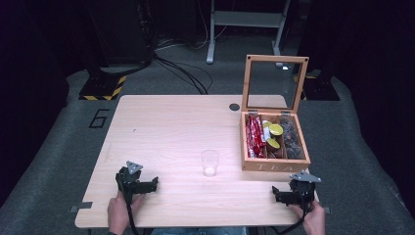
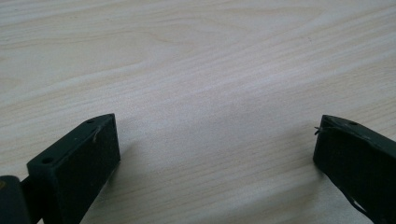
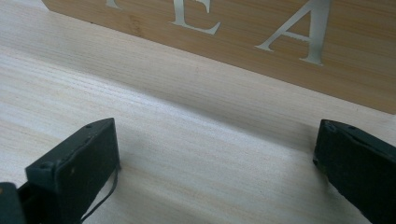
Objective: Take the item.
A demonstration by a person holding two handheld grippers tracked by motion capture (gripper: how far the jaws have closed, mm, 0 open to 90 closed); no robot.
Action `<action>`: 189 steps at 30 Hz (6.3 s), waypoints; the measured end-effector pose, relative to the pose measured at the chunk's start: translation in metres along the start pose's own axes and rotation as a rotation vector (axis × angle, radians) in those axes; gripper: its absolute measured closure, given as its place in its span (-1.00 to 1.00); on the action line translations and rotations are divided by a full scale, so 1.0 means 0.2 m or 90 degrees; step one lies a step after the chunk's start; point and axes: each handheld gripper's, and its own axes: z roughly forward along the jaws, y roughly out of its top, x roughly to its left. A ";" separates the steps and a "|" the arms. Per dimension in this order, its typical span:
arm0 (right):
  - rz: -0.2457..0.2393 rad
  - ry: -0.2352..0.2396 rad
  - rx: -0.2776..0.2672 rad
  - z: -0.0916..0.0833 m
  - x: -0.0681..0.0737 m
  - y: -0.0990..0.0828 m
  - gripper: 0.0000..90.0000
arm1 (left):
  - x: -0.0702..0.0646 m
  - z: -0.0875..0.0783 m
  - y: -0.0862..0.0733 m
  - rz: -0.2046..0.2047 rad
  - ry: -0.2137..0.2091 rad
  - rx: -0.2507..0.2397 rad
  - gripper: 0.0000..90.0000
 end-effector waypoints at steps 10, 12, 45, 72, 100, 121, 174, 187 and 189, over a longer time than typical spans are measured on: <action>-0.003 0.008 -0.001 0.00 0.00 0.00 -1.00 | 0.02 0.02 0.02 -0.012 0.004 -0.008 -1.00; -0.007 0.009 0.001 0.00 -0.01 0.00 -1.00 | 0.03 0.04 0.03 -0.009 0.002 -0.010 -1.00; 0.005 0.005 0.003 0.01 -0.01 0.01 -1.00 | 0.07 0.05 0.05 -0.003 -0.002 0.000 -1.00; 0.028 0.020 0.010 -0.19 -0.08 0.17 -0.92 | 0.07 0.05 0.05 -0.003 -0.002 0.000 -1.00; 0.031 0.036 -0.009 -0.19 -0.20 0.47 -0.83 | 0.07 0.05 0.05 -0.004 0.000 -0.002 -1.00; 0.128 0.030 0.013 -0.02 -0.36 0.55 -0.01 | 0.07 0.05 0.05 -0.004 0.000 -0.002 -1.00; 0.094 -0.024 0.019 -0.06 -0.30 0.63 0.88 | 0.07 0.05 0.05 -0.008 0.003 0.001 -1.00; 0.064 -0.040 -0.018 -0.20 -0.26 0.67 0.89 | 0.07 0.05 0.05 -0.008 0.003 0.001 -1.00; 0.068 -0.034 -0.025 -0.21 -0.25 0.68 0.89 | 0.06 0.05 0.05 -0.009 0.003 0.001 -1.00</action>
